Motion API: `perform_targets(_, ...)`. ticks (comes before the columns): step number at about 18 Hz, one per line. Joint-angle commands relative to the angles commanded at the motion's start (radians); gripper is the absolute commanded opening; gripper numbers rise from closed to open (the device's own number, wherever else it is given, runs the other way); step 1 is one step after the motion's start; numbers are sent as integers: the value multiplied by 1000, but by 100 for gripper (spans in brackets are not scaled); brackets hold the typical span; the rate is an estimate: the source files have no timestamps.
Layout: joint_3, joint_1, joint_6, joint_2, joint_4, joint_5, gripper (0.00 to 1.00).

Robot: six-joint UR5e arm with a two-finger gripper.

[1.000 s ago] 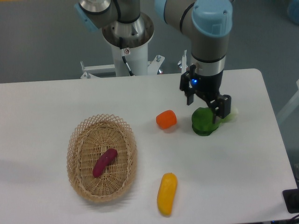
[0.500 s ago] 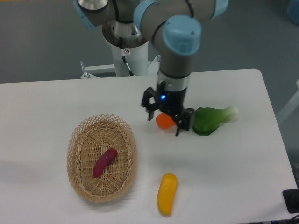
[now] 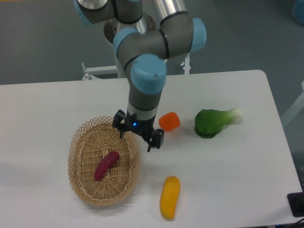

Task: Pick up the sweet potato from the basket
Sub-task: 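Lower the open gripper into the basket around the purple sweet potato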

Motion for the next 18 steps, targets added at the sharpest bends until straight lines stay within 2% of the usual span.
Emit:
perform_targets(4, -3, -50, -5, -44, 63, 6, 100)
perform_targets(9, -35, -107, -54, -74, 86, 44, 100)
perform_targets(11, -48, -133, -57, -80, 135, 77, 100)
perform_targets(13, -58, -138, -66, -95, 179, 78, 100)
perform_targets(18, -60, -146, -74, -115, 210, 83, 100)
